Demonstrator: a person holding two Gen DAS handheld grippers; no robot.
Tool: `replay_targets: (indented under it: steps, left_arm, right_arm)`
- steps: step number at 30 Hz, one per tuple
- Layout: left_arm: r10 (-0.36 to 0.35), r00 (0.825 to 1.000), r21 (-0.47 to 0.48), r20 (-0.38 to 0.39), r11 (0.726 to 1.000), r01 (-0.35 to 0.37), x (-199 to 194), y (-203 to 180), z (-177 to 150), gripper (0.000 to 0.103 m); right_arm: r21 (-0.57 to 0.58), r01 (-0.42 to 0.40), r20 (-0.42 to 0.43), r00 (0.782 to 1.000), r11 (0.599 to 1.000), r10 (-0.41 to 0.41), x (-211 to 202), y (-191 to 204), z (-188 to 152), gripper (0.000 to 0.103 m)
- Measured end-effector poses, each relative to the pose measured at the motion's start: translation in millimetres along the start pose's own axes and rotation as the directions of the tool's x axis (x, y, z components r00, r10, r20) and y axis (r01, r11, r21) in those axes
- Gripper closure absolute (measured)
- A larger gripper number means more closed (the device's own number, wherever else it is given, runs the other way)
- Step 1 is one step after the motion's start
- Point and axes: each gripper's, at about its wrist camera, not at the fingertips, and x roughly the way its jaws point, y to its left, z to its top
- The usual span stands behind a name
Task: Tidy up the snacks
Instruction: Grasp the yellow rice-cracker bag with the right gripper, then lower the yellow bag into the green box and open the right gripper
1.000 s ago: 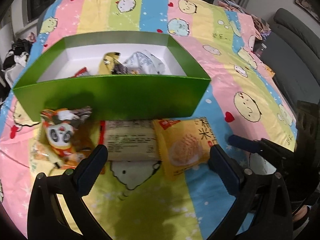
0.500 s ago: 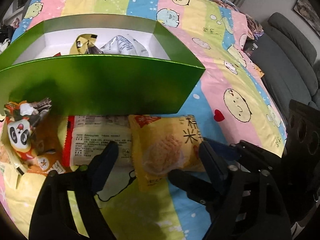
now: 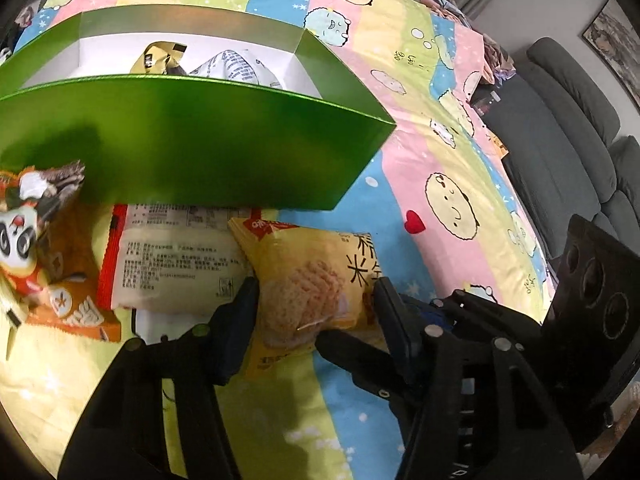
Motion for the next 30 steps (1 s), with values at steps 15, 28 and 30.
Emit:
replay_targets:
  steps: [15, 28, 30]
  left_arm:
    - [0.018, 0.992, 0.002, 0.123, 1.000, -0.019, -55.7, -2.4, 2.4, 0.045]
    - [0.086, 0.962, -0.003, 0.261, 0.996, -0.088, -83.2, 22.8, 80.3, 0.045]
    - [0.095, 0.961, -0.010, 0.259, 0.995, -0.095, -81.0, 28.3, 89.7, 0.045]
  right_arm:
    - [-0.088, -0.016, 0.078, 0.997, 0.996, 0.023, -27.3, 41.3, 16.7, 0.062]
    - [-0.179, -0.030, 0.182, 0.981, 0.983, 0.063, -6.1, 62.9, 99.9, 0.062]
    - [-0.175, -0.039, 0.176, 0.982, 0.984, 0.070, 2.9, 61.7, 111.3, 0.062]
